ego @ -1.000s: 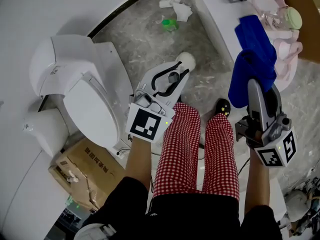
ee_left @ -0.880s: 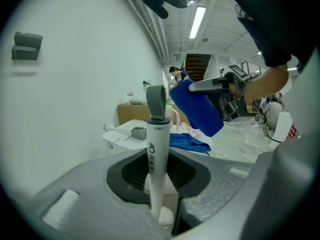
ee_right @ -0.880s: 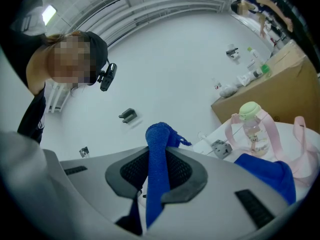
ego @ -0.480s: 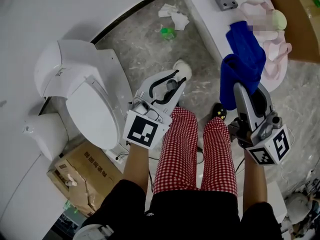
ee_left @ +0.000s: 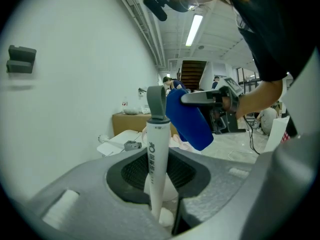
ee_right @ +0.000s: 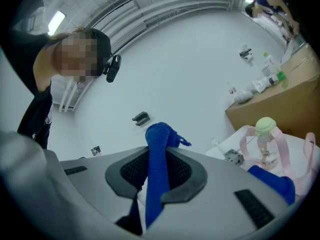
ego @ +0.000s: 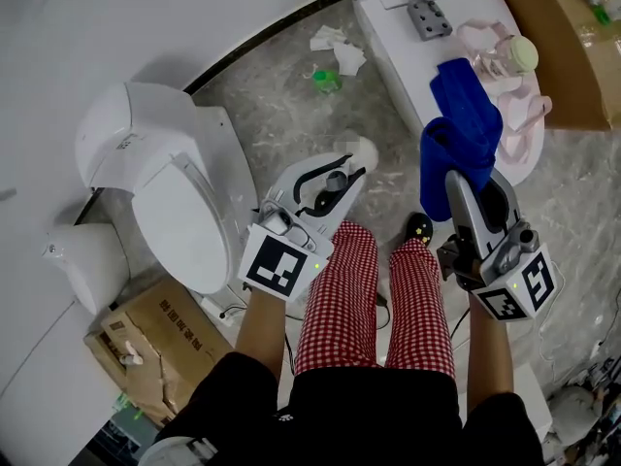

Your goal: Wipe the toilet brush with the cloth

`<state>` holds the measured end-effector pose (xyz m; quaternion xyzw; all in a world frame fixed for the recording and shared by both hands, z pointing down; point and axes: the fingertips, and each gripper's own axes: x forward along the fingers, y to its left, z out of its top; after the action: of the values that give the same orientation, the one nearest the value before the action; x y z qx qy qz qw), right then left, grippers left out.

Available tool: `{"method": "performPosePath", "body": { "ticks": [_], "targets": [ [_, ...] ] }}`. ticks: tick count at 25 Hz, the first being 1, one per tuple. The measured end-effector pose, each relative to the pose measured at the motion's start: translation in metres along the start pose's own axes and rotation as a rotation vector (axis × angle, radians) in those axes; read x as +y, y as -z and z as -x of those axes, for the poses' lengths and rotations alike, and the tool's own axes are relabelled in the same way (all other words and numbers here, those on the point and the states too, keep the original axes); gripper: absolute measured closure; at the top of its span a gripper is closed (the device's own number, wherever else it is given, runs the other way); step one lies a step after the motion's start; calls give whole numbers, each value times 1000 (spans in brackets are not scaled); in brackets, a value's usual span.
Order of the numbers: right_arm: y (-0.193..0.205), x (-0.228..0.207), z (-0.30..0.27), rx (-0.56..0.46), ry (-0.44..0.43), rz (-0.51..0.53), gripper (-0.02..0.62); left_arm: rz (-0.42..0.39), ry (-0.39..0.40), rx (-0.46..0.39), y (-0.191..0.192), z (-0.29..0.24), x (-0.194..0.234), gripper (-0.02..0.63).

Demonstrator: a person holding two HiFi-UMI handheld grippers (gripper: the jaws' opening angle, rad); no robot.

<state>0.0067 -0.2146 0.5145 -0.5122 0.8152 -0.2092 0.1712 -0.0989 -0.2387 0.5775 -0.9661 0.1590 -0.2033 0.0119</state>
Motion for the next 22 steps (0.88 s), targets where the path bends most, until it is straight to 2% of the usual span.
{"method": "performPosePath", "body": {
  "ticks": [14, 22],
  "targets": [
    [-37, 30, 0, -58, -116, 0, 531, 14, 2, -14, -40, 22, -8, 515],
    [-61, 58, -5, -47, -197, 27, 531, 36, -2, -31, -74, 41, -11, 515]
  ]
}}
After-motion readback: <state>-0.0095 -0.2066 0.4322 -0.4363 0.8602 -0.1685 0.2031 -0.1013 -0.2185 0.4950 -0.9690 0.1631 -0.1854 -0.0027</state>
